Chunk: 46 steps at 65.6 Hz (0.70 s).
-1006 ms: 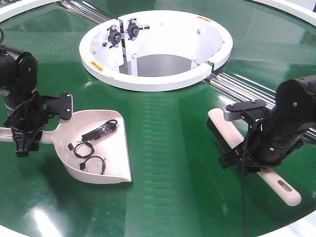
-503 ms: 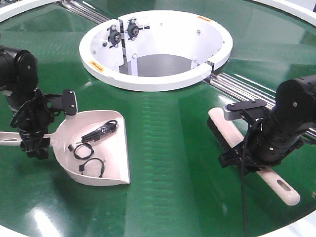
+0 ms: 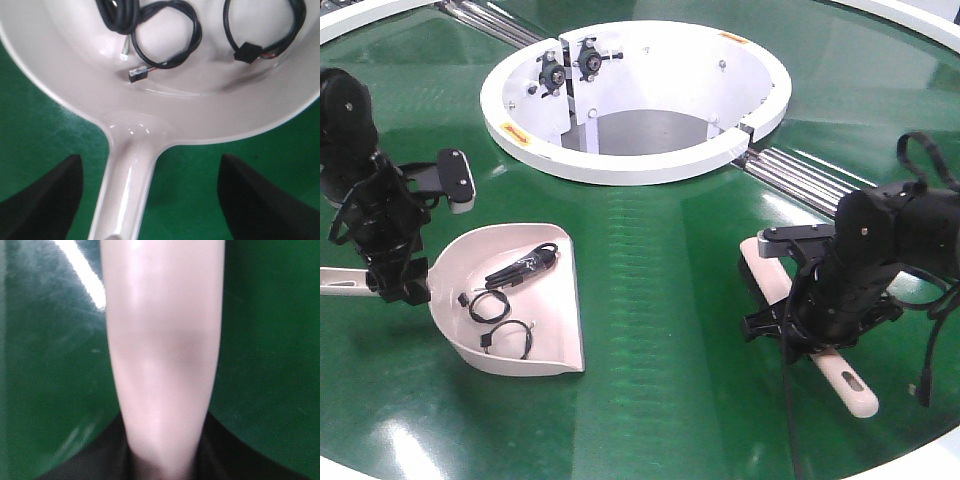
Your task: Clean and inspect green conveyor with broom and dustpan
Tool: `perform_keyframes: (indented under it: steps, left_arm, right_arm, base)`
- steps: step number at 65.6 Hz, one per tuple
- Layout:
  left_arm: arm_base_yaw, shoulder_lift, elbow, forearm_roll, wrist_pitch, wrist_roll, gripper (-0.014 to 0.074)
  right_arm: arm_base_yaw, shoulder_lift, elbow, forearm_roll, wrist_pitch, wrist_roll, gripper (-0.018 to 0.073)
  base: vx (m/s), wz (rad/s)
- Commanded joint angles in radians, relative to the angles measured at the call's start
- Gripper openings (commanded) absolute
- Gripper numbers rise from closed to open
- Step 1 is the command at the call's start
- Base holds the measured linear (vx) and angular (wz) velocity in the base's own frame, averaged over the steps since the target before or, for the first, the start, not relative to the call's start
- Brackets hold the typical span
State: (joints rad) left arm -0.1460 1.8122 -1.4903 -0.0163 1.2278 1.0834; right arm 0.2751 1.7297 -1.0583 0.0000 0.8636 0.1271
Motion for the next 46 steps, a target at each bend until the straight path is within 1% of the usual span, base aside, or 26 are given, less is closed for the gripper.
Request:
perform_keyframes:
  steps: [1,7,16,20,25,32,36,40,43,44,46]
  left_arm:
    - [-0.004,-0.083,-0.027,-0.047,0.020,-0.025,0.0533]
    - [-0.004,-0.101,-0.027,-0.082,0.018,-0.025,0.0533]
    - [-0.004,-0.116,-0.027,-0.134,0.020,-0.025,0.0533]
    - [-0.004,-0.122,-0.027,-0.179,0.020,-0.057,0.0533]
    - [-0.004,-0.131,-0.027,-0.229,0.020,-0.138,0.0533]
    - [-0.004,-0.139,-0.027,-0.253,0.020,-0.193,0.0533]
    - [-0.004,-0.143,-0.027,-0.267,0.015,-0.199,0.0533]
    - [-0.004,-0.145,-0.027,-0.305,0.014,-0.213,0.0533]
    - [-0.004,-0.146,-0.027,-0.348,0.020,-0.257,0.0533]
    - [-0.004,-0.150,-0.027,-0.357,0.021,-0.284,0.0533]
    - [-0.004,-0.152,-0.027,-0.366,0.021,-0.308,0.0533]
  right_arm:
    - [-0.007,-0.015,-0.023,0.005,-0.047,0.012,0.0141]
    - [-0.007,-0.007,-0.023,0.000,-0.049,0.011,0.0223]
    - [-0.007,-0.007,-0.024,0.000,-0.049,0.011,0.0374]
    - [-0.007,-0.007,-0.027,0.000,-0.048,0.011,0.0444]
    - [-0.007,-0.017,-0.035,-0.008,-0.051,-0.001,0.0509]
    - [-0.006,-0.057,-0.047,-0.029,-0.062,-0.001,0.0546]
    - [-0.006,-0.096,-0.056,-0.039,-0.071,0.000,0.0547]
    - [-0.006,-0.143,-0.067,-0.050,-0.078,0.000,0.0547]
    - [-0.006,-0.182,-0.074,-0.055,-0.088,0.000,0.0547]
    - [-0.006,-0.195,-0.075,-0.057,-0.089,0.000,0.0547]
    - [-0.006,-0.223,-0.076,-0.061,-0.098,0.000,0.0547]
  base:
    - [0.00,0.00]
    - [0.00,0.00]
    - [0.00,0.00]
    - [0.00,0.00]
    - [0.00,0.00]
    - [0.00,0.00]
    - [0.00,0.00]
    - [0.00,0.00]
    - [0.00,0.00]
    - [0.00,0.00]
    - [0.00,0.00]
